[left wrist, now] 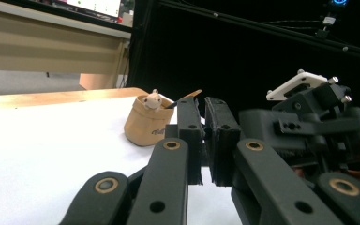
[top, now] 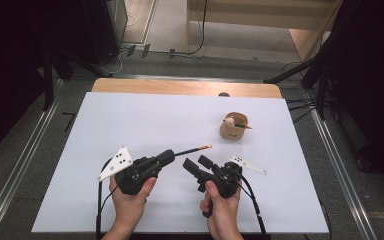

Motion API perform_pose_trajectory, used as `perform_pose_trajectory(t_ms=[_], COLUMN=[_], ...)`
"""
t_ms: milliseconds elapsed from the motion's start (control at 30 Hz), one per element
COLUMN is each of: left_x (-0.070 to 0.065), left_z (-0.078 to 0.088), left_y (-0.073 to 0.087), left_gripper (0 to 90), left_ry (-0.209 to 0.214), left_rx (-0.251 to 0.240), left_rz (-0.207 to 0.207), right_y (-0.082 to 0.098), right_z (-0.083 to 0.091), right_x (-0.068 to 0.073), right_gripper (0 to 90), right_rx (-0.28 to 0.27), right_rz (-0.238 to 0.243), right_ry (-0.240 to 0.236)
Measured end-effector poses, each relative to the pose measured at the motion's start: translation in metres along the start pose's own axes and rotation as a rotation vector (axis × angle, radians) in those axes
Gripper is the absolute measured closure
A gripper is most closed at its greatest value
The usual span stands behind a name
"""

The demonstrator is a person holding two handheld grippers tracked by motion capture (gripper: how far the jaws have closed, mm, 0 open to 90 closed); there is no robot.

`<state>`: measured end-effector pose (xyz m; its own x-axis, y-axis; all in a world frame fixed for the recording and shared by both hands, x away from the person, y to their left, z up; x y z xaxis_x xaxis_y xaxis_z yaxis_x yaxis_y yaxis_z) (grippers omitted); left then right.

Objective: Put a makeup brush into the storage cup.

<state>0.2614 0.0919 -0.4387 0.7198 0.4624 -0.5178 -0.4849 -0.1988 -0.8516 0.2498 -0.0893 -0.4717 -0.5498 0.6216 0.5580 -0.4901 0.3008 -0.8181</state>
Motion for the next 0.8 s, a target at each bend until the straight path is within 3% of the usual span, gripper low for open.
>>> perform_pose_trajectory(t_ms=[100, 500, 667, 800], left_x=[-0.002, -0.010, -0.012, -0.015], left_z=[-0.002, -0.009, -0.011, -0.013], left_y=[0.003, 0.013, 0.016, 0.019], left_gripper=[86.5, 86.4, 86.5, 86.4], left_ry=[0.003, 0.019, 0.026, 0.036], left_rx=[0.005, 0.026, 0.038, 0.046], left_rz=[-0.005, -0.036, -0.050, -0.065], right_y=[-0.003, -0.006, -0.004, -0.002], right_z=[0.002, 0.006, 0.008, 0.008], right_x=[-0.002, -0.015, -0.022, -0.027], right_gripper=[14.2, 23.8, 33.0, 42.8], right_rx=[-0.019, -0.050, -0.050, -0.053], right_rz=[-0.040, -0.147, -0.184, -0.224], right_ry=[-0.017, -0.007, 0.033, 0.020])
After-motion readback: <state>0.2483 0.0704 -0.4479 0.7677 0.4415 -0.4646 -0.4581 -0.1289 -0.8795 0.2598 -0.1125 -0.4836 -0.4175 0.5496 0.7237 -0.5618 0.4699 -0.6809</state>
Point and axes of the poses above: each handheld gripper's, and its own axes: z roughly backward along the jaws, y roughly out of its underside, x roughly to its left, the point moved 5 cm from there along -z, roughly forward along the jaws, and after that the axes turned 15 degrees about z, right-handed, at the moved point
